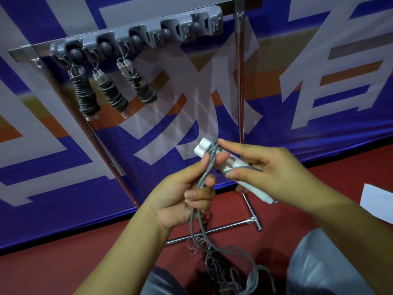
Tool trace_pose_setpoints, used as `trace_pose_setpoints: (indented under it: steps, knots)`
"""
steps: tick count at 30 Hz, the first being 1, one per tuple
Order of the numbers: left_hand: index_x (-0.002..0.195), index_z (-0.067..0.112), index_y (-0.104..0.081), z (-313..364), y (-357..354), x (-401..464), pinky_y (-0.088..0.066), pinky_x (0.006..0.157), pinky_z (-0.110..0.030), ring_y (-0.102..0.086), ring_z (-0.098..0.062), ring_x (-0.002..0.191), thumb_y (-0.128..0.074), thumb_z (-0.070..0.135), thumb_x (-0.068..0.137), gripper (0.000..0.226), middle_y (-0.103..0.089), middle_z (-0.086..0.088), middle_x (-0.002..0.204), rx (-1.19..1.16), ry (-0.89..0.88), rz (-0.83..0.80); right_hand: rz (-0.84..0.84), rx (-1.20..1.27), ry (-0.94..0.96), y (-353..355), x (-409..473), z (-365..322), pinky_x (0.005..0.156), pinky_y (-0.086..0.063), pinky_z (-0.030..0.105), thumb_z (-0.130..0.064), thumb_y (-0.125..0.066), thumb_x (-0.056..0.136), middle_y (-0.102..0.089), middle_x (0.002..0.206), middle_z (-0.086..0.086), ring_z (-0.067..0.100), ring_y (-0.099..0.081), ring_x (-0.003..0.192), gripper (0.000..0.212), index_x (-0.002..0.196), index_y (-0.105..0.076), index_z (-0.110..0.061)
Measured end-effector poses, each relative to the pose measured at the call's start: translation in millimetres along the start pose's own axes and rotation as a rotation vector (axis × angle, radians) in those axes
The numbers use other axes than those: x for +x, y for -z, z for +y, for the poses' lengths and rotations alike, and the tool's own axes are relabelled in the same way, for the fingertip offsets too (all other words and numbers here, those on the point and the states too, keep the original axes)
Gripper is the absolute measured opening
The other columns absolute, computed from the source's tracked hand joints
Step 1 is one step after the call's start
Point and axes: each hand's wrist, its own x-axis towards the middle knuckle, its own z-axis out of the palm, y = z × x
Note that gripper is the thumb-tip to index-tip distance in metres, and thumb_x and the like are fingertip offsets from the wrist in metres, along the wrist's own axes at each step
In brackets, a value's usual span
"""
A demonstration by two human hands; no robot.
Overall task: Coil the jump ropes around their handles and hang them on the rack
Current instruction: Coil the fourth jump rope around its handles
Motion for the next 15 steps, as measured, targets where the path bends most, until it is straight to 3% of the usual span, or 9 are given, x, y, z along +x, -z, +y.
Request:
trace_pose_setpoints:
  steps: [3, 5, 7, 10, 15]
  knots:
    - [0.092, 0.006, -0.075, -2.4, -1.4, 2.6, -0.058, 0.052, -0.027, -0.067, -0.013, 0.056, -0.087, 0.011, 0.062, 0.033, -0.073, -0.011, 0.078, -0.023, -0.033, 0.107, -0.005, -0.019, 0.002, -1.1, -0.1, -1.3, 0.071, -0.055, 0.018, -0.016, -0.072, 0.081, -0.071, 0.098, -0.02, 0.005, -0.07, 0.083, 0.054, 0.119, -0.056, -0.051]
    - [0.083, 0.003, -0.074, -3.4, -2.5, 2.1, -0.06, 0.063, -0.037, -0.072, -0.018, 0.067, -0.091, 0.007, 0.053, 0.035, -0.073, -0.012, 0.078, 0.04, -0.077, 0.176, -0.002, -0.094, 0.015, -0.7, -0.8, -1.4, 0.066, -0.051, 0.012, -0.019, -0.072, 0.08, -0.069, 0.083, -0.026, 0.001, -0.067, 0.07, 0.056, 0.121, -0.052, -0.052]
    - [0.081, 0.003, -0.073, -2.5, -1.4, 1.5, -0.06, 0.065, -0.034, -0.071, -0.016, 0.068, -0.091, 0.009, 0.054, 0.033, -0.071, -0.01, 0.077, 0.127, -0.098, 0.177, 0.0, -0.121, 0.02, -0.8, -2.3, -2.5, 0.058, -0.043, 0.007, -0.019, -0.071, 0.08, -0.063, 0.067, -0.025, -0.003, -0.059, 0.056, 0.06, 0.124, -0.046, -0.053]
    - [0.077, 0.004, -0.069, -1.9, -0.8, 1.2, -0.055, 0.055, -0.021, -0.064, -0.009, 0.06, -0.092, 0.015, 0.053, 0.035, -0.068, -0.007, 0.074, 0.258, -0.115, 0.23, 0.024, -0.083, 0.015, -1.7, -3.6, 0.2, 0.059, -0.045, 0.008, -0.019, -0.072, 0.079, -0.064, 0.069, -0.013, -0.003, -0.059, 0.057, 0.063, 0.122, -0.046, -0.056]
    - [0.069, 0.011, -0.069, -1.5, -0.1, -3.0, -0.051, 0.05, -0.018, -0.06, -0.006, 0.054, -0.093, 0.024, 0.05, 0.033, -0.067, -0.006, 0.07, 0.413, -0.122, 0.292, 0.035, 0.173, -0.081, -9.2, -5.3, 4.8, 0.066, -0.058, 0.027, -0.021, -0.074, 0.071, -0.068, 0.08, 0.013, 0.024, -0.072, 0.069, 0.059, 0.118, -0.057, -0.051]
